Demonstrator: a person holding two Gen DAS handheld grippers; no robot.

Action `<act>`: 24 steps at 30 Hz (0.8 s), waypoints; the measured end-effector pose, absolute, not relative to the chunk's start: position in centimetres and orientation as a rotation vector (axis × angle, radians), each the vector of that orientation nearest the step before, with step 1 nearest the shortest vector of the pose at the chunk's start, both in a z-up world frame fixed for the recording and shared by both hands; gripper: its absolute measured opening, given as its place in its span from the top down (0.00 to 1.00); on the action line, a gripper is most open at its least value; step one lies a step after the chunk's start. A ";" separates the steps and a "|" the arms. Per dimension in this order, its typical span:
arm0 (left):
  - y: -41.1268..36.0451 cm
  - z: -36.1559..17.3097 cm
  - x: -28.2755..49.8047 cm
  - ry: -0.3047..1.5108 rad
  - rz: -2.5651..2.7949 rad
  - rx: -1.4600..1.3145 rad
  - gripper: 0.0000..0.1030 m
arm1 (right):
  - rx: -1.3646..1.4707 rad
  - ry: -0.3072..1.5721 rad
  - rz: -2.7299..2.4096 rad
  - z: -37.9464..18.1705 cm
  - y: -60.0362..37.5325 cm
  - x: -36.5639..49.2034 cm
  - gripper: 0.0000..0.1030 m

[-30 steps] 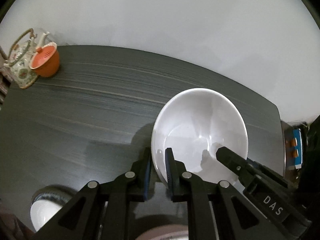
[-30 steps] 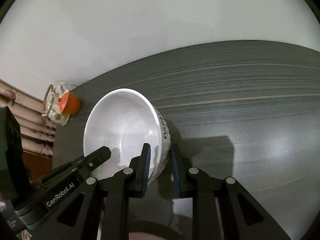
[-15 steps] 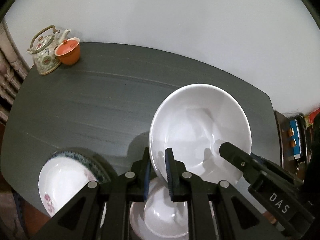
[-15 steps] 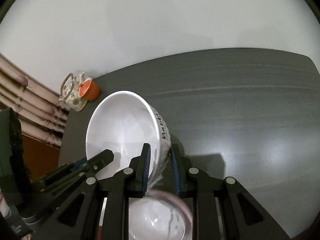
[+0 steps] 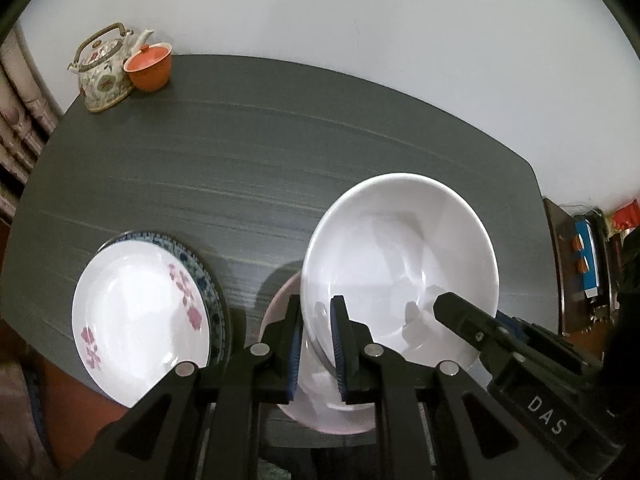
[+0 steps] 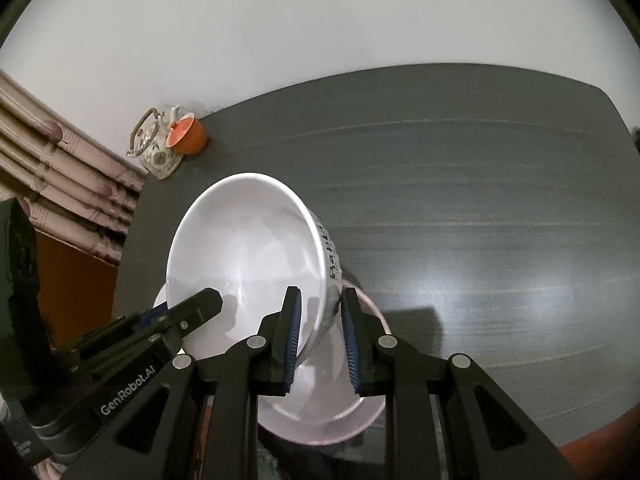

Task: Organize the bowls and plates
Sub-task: 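Lift the 'Rabbit' bowl with the right tool and lower it into the white bowl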

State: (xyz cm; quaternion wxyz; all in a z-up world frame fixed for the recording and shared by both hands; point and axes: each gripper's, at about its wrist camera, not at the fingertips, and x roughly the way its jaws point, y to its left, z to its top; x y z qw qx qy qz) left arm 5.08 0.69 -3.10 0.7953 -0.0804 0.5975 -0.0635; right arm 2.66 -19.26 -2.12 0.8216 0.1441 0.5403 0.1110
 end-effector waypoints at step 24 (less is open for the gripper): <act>0.9 -6.9 3.0 1.392 -0.121 -0.180 0.87 | 0.294 1.245 0.245 -6.0 -18.5 0.8 0.79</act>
